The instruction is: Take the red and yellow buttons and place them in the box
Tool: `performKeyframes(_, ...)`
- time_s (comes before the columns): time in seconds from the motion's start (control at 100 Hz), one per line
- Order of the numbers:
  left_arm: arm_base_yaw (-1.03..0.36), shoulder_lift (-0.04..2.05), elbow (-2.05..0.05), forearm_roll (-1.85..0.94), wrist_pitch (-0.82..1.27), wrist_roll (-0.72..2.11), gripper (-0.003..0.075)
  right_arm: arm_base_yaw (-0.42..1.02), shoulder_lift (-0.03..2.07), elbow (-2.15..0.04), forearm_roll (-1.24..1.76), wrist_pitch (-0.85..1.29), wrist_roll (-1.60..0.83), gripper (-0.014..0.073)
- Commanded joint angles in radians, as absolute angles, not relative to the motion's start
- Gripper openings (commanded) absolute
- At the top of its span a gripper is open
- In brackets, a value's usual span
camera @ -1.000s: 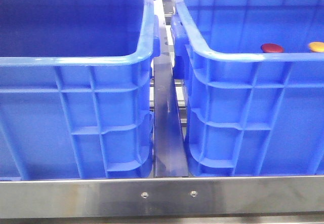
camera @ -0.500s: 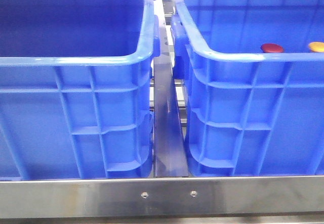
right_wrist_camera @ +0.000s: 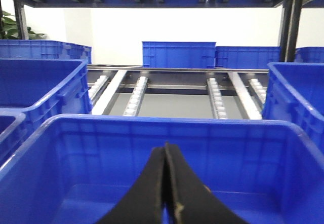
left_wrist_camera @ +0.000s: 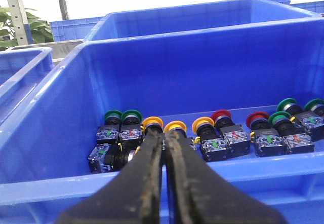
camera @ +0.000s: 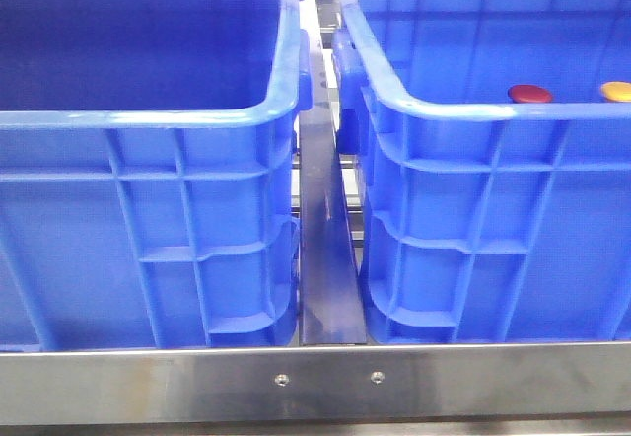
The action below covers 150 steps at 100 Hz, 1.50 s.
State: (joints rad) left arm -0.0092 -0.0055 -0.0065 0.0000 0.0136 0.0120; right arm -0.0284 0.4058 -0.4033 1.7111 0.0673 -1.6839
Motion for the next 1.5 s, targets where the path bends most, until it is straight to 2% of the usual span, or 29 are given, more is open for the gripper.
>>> performKeyframes(0.0,-0.008,-0.039,0.044,-0.011,-0.069,0.000,-0.0019,-0.027,0.406,-0.429,1.516,0.116,-1.469,-0.0068)
performKeyframes(0.28,-0.008,-0.039,0.044,-0.011,-0.069,0.000,-0.0019,-0.027,0.396,-0.429,0.634,0.100,-0.549,-0.0068)
performKeyframes(0.47,-0.008,-0.039,0.044,-0.011,-0.069,0.000,-0.0019,-0.027,0.334,-0.429,0.244,0.096,-0.173,-0.0068)
performKeyframes(0.79,-0.008,-0.039,0.044,-0.011,-0.069,0.000,-0.0019,-0.027,0.191,-0.298,0.164,-0.016,-0.090,-0.0068)
performKeyframes(1.03,-0.008,-0.039,0.044,-0.011,-0.069,0.000,-0.0019,-0.027,0.080,-0.160,0.039,-0.069,0.075,-0.0068)
performKeyframes(1.49,-0.008,-0.039,0.044,-0.011,-0.069,0.000,-0.0019,-0.027,-0.036,0.009,0.040,-0.169,0.082,-0.0068)
